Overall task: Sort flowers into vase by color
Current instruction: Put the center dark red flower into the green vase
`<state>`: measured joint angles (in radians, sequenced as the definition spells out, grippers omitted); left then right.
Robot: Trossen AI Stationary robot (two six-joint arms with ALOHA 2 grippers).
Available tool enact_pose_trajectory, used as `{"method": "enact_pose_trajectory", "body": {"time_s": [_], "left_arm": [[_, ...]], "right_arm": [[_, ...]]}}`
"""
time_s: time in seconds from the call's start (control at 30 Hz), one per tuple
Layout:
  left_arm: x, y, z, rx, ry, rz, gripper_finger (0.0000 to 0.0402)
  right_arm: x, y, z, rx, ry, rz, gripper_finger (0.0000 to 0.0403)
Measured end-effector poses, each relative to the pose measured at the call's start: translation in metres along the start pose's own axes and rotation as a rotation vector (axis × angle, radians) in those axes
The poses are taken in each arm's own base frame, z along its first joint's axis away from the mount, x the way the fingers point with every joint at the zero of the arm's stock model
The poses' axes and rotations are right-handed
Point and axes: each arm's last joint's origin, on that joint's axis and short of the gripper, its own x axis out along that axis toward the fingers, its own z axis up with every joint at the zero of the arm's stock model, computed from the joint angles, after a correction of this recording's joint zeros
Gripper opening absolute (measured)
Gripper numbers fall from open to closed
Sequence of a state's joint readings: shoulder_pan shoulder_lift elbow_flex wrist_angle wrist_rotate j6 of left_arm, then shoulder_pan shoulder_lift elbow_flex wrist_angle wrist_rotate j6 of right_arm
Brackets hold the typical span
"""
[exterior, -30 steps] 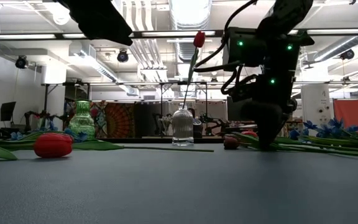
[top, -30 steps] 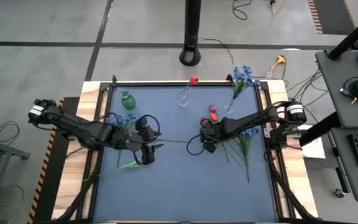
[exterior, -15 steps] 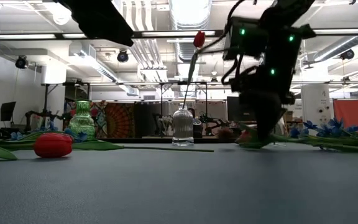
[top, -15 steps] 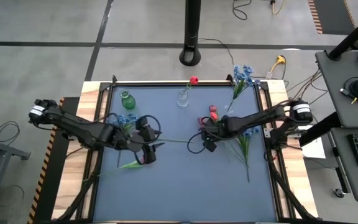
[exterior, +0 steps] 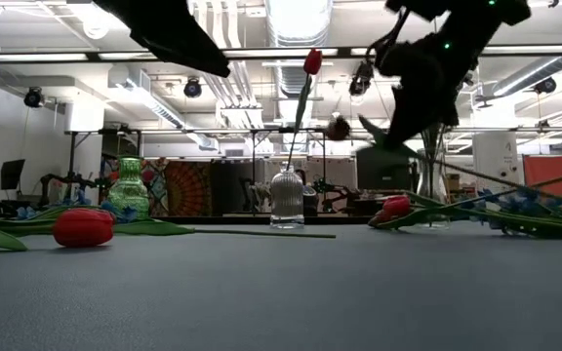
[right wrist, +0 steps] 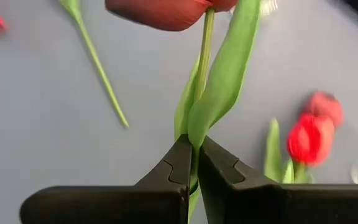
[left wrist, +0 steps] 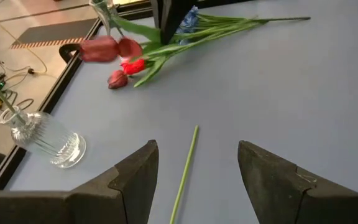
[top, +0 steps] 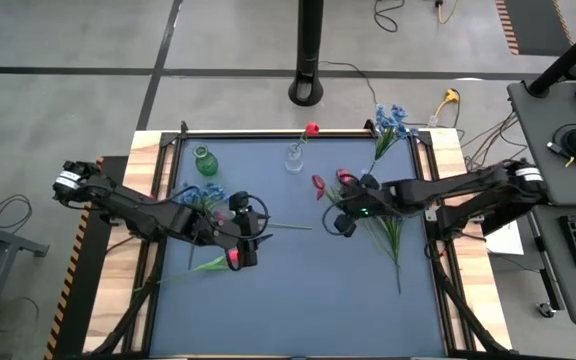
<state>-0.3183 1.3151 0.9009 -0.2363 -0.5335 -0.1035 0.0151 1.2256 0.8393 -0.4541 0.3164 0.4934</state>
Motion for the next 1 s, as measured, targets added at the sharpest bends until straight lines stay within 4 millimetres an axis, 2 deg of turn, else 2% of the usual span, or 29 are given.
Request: {"method": "enact_pose_trajectory", "body": {"time_s": [0.27, 0.47, 0.7, 1.0], "left_arm": [[0.000, -0.001, 0.005, -0.006, -0.045, -0.005, 0.0204], [0.006, -0.006, 0.012, -0.013, -0.158, -0.053, 0.0204], [0.033, -0.019, 0.017, -0.034, -0.367, -0.074, 0.0204], [0.072, -0.034, 0.011, -0.128, -0.458, -0.059, 0.0204]], "right_arm": [[-0.005, -0.012, -0.021, -0.015, -0.300, 0.142, 0.0013], [-0.012, -0.012, -0.025, -0.018, -0.564, 0.317, 0.0013], [-0.020, 0.005, -0.016, -0.103, -0.805, 0.562, 0.0013], [-0.021, 0.035, 0.000, -0.265, -0.911, 0.588, 0.0013]]}}
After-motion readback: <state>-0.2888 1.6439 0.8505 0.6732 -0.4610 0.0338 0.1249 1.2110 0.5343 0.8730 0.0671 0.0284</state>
